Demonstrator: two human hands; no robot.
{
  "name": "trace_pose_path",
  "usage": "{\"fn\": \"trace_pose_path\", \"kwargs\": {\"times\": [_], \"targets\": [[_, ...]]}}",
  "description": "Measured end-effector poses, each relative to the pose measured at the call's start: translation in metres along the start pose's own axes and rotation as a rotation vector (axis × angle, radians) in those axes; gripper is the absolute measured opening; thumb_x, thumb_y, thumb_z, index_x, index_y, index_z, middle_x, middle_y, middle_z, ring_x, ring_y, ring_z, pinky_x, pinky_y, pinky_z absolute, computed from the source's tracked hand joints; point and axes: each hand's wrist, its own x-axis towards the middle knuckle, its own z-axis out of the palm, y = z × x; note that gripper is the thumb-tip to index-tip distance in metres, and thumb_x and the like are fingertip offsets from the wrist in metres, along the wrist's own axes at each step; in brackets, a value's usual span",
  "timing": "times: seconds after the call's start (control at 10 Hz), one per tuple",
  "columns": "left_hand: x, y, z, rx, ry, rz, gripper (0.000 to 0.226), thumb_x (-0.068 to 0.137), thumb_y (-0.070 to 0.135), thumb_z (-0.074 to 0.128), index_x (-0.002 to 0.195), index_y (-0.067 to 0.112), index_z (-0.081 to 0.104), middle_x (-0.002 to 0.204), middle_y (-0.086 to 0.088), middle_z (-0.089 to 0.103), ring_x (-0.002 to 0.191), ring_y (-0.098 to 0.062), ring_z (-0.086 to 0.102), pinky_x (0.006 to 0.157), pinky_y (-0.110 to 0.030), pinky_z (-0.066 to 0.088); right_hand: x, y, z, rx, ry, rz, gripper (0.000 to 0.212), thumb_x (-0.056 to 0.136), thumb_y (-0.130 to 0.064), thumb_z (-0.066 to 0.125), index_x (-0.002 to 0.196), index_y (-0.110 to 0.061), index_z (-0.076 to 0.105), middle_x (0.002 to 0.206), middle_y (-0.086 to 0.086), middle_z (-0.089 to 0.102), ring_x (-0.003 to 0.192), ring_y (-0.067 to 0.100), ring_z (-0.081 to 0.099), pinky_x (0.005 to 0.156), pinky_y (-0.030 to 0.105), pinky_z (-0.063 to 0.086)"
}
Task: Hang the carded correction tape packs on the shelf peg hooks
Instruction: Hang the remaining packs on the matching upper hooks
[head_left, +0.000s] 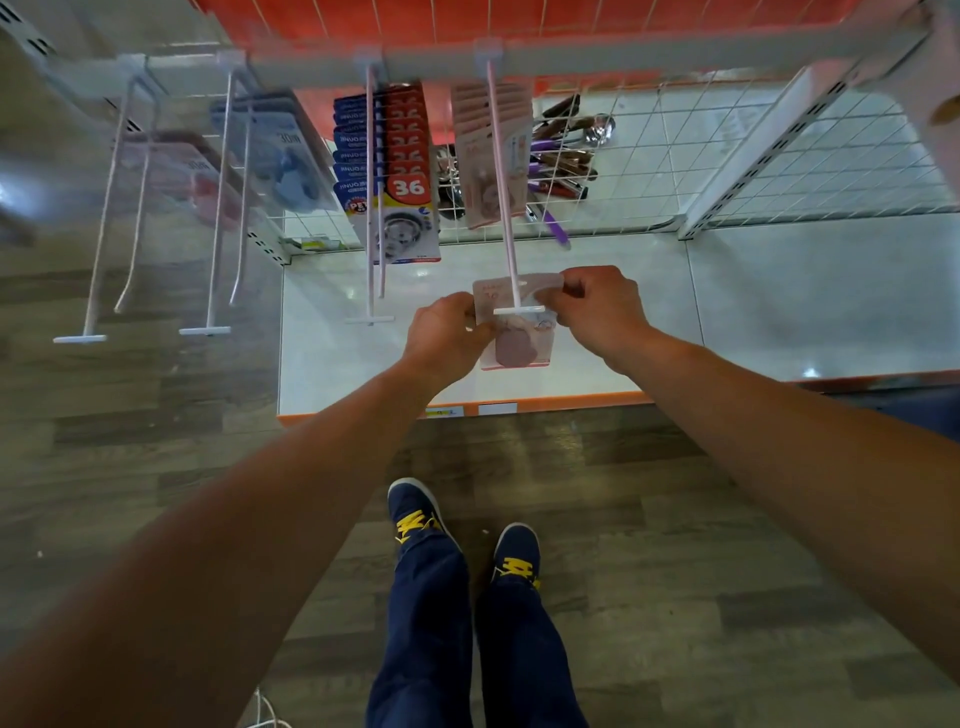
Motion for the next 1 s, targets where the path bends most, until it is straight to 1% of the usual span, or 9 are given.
{"fn": "trace_pose_path", "kwargs": {"times": [0.2, 0.3, 0.4, 0.5, 0.6, 0.7, 0.8, 0.9, 1.0], "targets": [[0.021, 0.006, -0.009, -0.015, 0.205, 0.082, 0.023, 0.097, 0.026, 0.055, 0.107, 0.009, 0.068, 0.103, -0.006, 0.069, 0.090, -0.020, 0.061, 0.071, -0.022, 0.045, 0.020, -0.002, 0.003, -0.089, 0.047, -0.022, 0.026, 0.095, -0.029, 0.055, 0.111, -0.013, 0.069, 0.112, 0.007, 0.069, 0.096, 0.019, 0.061, 0.077, 0.022, 0.038], [0.037, 0.014, -0.013, 0.058, 0.295, 0.070, 0.023, 0.095, 0.028, 0.057, 0.106, 0.013, 0.071, 0.107, -0.006, 0.070, 0.096, -0.022, 0.062, 0.075, -0.023, 0.041, 0.035, -0.009, 0.004, -0.105, 0.160, -0.080, 0.023, 0.092, -0.031, 0.060, 0.106, -0.017, 0.072, 0.107, 0.005, 0.070, 0.083, 0.013, 0.056, 0.073, 0.020, 0.037], [0.054, 0.028, -0.018, 0.065, 0.347, -0.012, 0.024, 0.095, 0.030, 0.057, 0.110, 0.018, 0.071, 0.110, -0.002, 0.070, 0.098, -0.018, 0.061, 0.074, -0.022, 0.040, 0.050, -0.020, 0.002, -0.106, 0.230, -0.125, 0.022, 0.091, -0.031, 0.061, 0.104, -0.018, 0.073, 0.104, 0.004, 0.071, 0.087, 0.018, 0.061, 0.071, 0.021, 0.037], [0.071, 0.043, -0.026, -0.059, 0.318, -0.054, 0.018, 0.094, 0.024, 0.058, 0.101, 0.015, 0.072, 0.093, -0.003, 0.070, 0.080, -0.016, 0.063, 0.061, -0.020, 0.045, 0.069, -0.032, -0.002, -0.114, 0.259, -0.120, 0.022, 0.093, -0.029, 0.057, 0.104, -0.017, 0.073, 0.107, 0.004, 0.071, 0.089, 0.016, 0.061, 0.061, 0.018, 0.035], [0.089, 0.054, -0.037, -0.267, 0.260, -0.106, 0.013, 0.092, 0.021, 0.060, 0.091, 0.011, 0.069, 0.089, -0.005, 0.068, 0.068, -0.014, 0.061, 0.052, -0.024, 0.050, 0.090, -0.046, -0.008, -0.115, 0.270, -0.079, 0.026, 0.094, -0.029, 0.056, 0.109, -0.013, 0.071, 0.108, 0.004, 0.070, 0.082, 0.010, 0.053, 0.049, 0.014, 0.029], [0.099, 0.062, -0.049, -0.393, 0.163, -0.121, 0.021, 0.094, 0.014, 0.053, 0.108, 0.006, 0.067, 0.098, -0.010, 0.066, 0.082, -0.020, 0.060, 0.080, -0.036, 0.058, 0.108, -0.056, -0.014, -0.120, 0.267, -0.046, 0.030, 0.093, -0.033, 0.057, 0.109, -0.012, 0.071, 0.106, 0.008, 0.071, 0.094, 0.020, 0.063, 0.066, 0.021, 0.039], [0.099, 0.070, -0.058, -0.388, 0.047, -0.121, 0.039, 0.098, 0.015, 0.043, 0.135, 0.004, 0.049, 0.132, -0.018, 0.055, 0.096, -0.019, 0.049, 0.084, -0.034, 0.049, 0.121, -0.063, -0.018, -0.141, 0.270, -0.029, 0.030, 0.095, -0.031, 0.053, 0.109, -0.011, 0.070, 0.107, 0.009, 0.070, 0.098, 0.024, 0.063, 0.069, 0.024, 0.038], [0.093, 0.073, -0.061, -0.303, -0.028, -0.107, 0.052, 0.103, 0.015, 0.035, 0.151, 0.006, 0.019, 0.155, -0.016, 0.028, 0.129, -0.027, 0.040, 0.101, -0.033, 0.035, 0.121, -0.067, -0.018, -0.123, 0.216, -0.043, 0.030, 0.098, -0.020, 0.043, 0.117, -0.013, 0.065, 0.116, 0.010, 0.066, 0.103, 0.025, 0.060, 0.076, 0.029, 0.045], [0.093, 0.071, -0.059, -0.278, -0.025, -0.078, 0.056, 0.103, 0.012, 0.034, 0.153, 0.009, 0.010, 0.158, -0.012, 0.020, 0.143, -0.028, 0.025, 0.108, -0.029, 0.025, 0.108, -0.062, -0.015, -0.077, 0.165, -0.029, 0.040, 0.096, -0.015, 0.041, 0.134, -0.021, 0.051, 0.128, 0.008, 0.059, 0.116, 0.029, 0.055, 0.092, 0.032, 0.045]]}}
